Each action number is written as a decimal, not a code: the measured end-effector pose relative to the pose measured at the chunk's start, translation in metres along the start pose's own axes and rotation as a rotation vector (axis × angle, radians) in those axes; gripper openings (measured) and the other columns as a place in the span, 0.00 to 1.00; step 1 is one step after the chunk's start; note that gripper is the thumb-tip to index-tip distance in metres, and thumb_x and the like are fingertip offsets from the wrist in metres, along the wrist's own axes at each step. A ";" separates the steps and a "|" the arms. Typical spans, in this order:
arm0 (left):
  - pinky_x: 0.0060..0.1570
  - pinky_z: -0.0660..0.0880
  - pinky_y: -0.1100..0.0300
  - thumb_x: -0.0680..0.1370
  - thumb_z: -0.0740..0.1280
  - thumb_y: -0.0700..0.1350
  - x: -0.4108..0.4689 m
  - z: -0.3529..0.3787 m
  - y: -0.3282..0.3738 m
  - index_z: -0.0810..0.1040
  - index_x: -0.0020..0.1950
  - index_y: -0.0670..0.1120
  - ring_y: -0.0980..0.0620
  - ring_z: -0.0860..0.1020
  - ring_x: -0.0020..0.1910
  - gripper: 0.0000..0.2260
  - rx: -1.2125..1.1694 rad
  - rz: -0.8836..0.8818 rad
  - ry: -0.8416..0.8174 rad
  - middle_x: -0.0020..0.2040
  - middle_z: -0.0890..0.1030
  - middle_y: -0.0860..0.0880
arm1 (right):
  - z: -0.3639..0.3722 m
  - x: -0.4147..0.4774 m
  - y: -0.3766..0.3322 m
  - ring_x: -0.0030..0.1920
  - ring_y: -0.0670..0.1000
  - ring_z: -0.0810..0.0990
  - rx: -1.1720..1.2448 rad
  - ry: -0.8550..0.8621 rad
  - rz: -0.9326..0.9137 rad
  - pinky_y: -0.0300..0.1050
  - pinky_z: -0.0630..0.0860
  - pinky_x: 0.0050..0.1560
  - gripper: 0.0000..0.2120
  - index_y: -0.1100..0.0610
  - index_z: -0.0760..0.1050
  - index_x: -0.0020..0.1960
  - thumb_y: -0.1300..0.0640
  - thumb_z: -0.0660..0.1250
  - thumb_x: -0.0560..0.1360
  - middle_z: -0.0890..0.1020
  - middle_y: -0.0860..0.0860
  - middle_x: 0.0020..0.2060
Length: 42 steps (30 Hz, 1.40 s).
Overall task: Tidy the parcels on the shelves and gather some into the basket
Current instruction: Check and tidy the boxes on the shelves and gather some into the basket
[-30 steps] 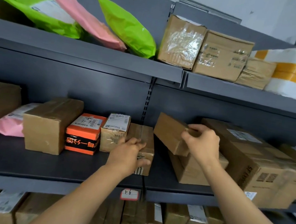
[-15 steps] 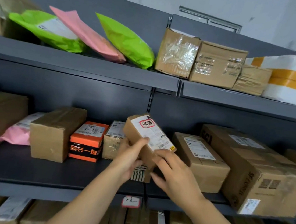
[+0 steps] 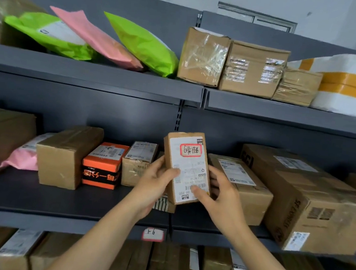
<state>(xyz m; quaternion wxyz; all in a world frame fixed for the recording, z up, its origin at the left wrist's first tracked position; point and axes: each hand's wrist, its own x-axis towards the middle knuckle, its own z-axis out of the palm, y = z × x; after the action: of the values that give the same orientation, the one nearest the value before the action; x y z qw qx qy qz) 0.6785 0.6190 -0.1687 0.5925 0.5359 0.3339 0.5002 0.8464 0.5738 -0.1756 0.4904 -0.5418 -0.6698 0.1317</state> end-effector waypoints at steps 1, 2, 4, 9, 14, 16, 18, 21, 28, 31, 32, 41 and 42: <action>0.59 0.76 0.50 0.78 0.65 0.41 -0.003 0.002 0.000 0.71 0.67 0.55 0.54 0.79 0.57 0.19 0.031 0.014 0.007 0.58 0.81 0.54 | -0.002 -0.002 0.002 0.58 0.37 0.75 0.009 0.000 0.006 0.35 0.74 0.57 0.26 0.41 0.65 0.65 0.53 0.73 0.71 0.75 0.33 0.55; 0.58 0.76 0.51 0.78 0.65 0.41 -0.006 0.005 0.000 0.72 0.67 0.54 0.54 0.79 0.57 0.18 0.069 0.034 0.013 0.58 0.81 0.54 | -0.003 -0.004 0.004 0.58 0.37 0.74 0.011 0.000 0.009 0.37 0.74 0.58 0.27 0.40 0.65 0.64 0.53 0.73 0.71 0.74 0.33 0.55; 0.56 0.77 0.55 0.77 0.66 0.40 -0.014 0.008 -0.002 0.73 0.65 0.52 0.56 0.79 0.56 0.18 0.192 0.083 0.030 0.58 0.81 0.54 | -0.007 -0.009 0.008 0.59 0.38 0.73 -0.019 0.003 0.012 0.43 0.74 0.62 0.31 0.39 0.63 0.65 0.53 0.75 0.69 0.73 0.37 0.59; 0.57 0.76 0.55 0.73 0.70 0.47 -0.038 0.017 -0.009 0.70 0.65 0.55 0.60 0.77 0.55 0.21 0.644 0.271 -0.043 0.58 0.79 0.56 | -0.016 -0.028 0.005 0.69 0.42 0.56 -0.211 0.048 -0.046 0.40 0.58 0.67 0.57 0.37 0.41 0.71 0.54 0.80 0.61 0.56 0.42 0.70; 0.64 0.69 0.53 0.74 0.68 0.53 -0.053 0.020 -0.003 0.58 0.76 0.50 0.53 0.69 0.65 0.33 0.979 0.310 -0.161 0.68 0.70 0.53 | -0.022 -0.054 -0.002 0.70 0.45 0.55 -0.317 0.100 -0.098 0.44 0.61 0.67 0.60 0.37 0.40 0.71 0.53 0.82 0.58 0.54 0.40 0.70; 0.64 0.68 0.55 0.74 0.68 0.54 -0.059 0.017 0.002 0.56 0.76 0.51 0.54 0.68 0.65 0.34 1.026 0.297 -0.253 0.69 0.68 0.54 | -0.030 -0.063 -0.010 0.69 0.45 0.61 -0.270 0.046 -0.001 0.42 0.65 0.64 0.56 0.36 0.44 0.73 0.53 0.81 0.60 0.58 0.42 0.70; 0.62 0.69 0.57 0.75 0.68 0.54 -0.066 0.012 0.005 0.56 0.76 0.53 0.55 0.69 0.63 0.34 1.063 0.290 -0.372 0.68 0.68 0.54 | -0.038 -0.076 -0.020 0.66 0.40 0.64 -0.275 0.013 0.045 0.34 0.66 0.61 0.50 0.40 0.50 0.74 0.53 0.79 0.63 0.63 0.42 0.69; 0.59 0.69 0.60 0.75 0.67 0.54 -0.078 0.004 0.002 0.56 0.76 0.52 0.56 0.69 0.60 0.33 1.083 0.284 -0.528 0.66 0.69 0.53 | -0.043 -0.102 -0.033 0.64 0.36 0.64 -0.257 0.001 0.121 0.30 0.65 0.58 0.46 0.40 0.53 0.73 0.54 0.78 0.65 0.65 0.38 0.65; 0.58 0.65 0.63 0.74 0.67 0.56 -0.107 -0.006 -0.019 0.54 0.77 0.54 0.57 0.66 0.64 0.35 1.105 0.305 -0.906 0.71 0.65 0.55 | -0.036 -0.177 -0.068 0.56 0.35 0.75 -0.065 -0.180 0.422 0.34 0.75 0.53 0.42 0.38 0.56 0.69 0.60 0.76 0.67 0.72 0.39 0.61; 0.58 0.64 0.64 0.73 0.69 0.57 -0.119 0.009 -0.027 0.59 0.75 0.57 0.62 0.65 0.60 0.33 0.982 0.324 -0.972 0.69 0.66 0.57 | -0.045 -0.215 -0.083 0.51 0.37 0.78 0.010 -0.027 0.534 0.36 0.77 0.47 0.35 0.44 0.62 0.65 0.67 0.74 0.68 0.73 0.44 0.57; 0.59 0.65 0.63 0.72 0.70 0.59 -0.124 0.016 -0.031 0.60 0.74 0.57 0.62 0.65 0.61 0.33 0.954 0.331 -0.985 0.69 0.66 0.57 | -0.050 -0.229 -0.087 0.51 0.39 0.79 0.007 0.027 0.564 0.38 0.78 0.48 0.34 0.44 0.63 0.64 0.68 0.74 0.67 0.74 0.44 0.56; 0.61 0.69 0.61 0.70 0.75 0.50 -0.197 0.101 -0.054 0.55 0.74 0.58 0.60 0.67 0.63 0.39 0.696 0.201 -1.205 0.64 0.66 0.60 | -0.101 -0.368 -0.119 0.53 0.52 0.81 -0.016 0.444 0.725 0.53 0.81 0.48 0.31 0.43 0.66 0.59 0.68 0.74 0.68 0.77 0.50 0.55; 0.62 0.71 0.60 0.69 0.76 0.48 -0.207 0.113 -0.055 0.57 0.71 0.58 0.61 0.69 0.62 0.38 0.659 0.155 -1.230 0.63 0.67 0.61 | -0.109 -0.384 -0.123 0.52 0.51 0.82 0.009 0.500 0.743 0.51 0.82 0.45 0.30 0.44 0.66 0.59 0.68 0.74 0.68 0.77 0.50 0.55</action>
<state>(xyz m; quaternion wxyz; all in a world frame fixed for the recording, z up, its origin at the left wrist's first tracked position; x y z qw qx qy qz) 0.7395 0.3927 -0.2281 0.4434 0.8955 0.0333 0.0197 0.8345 0.1599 -0.2335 0.5591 -0.7586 -0.2901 0.1666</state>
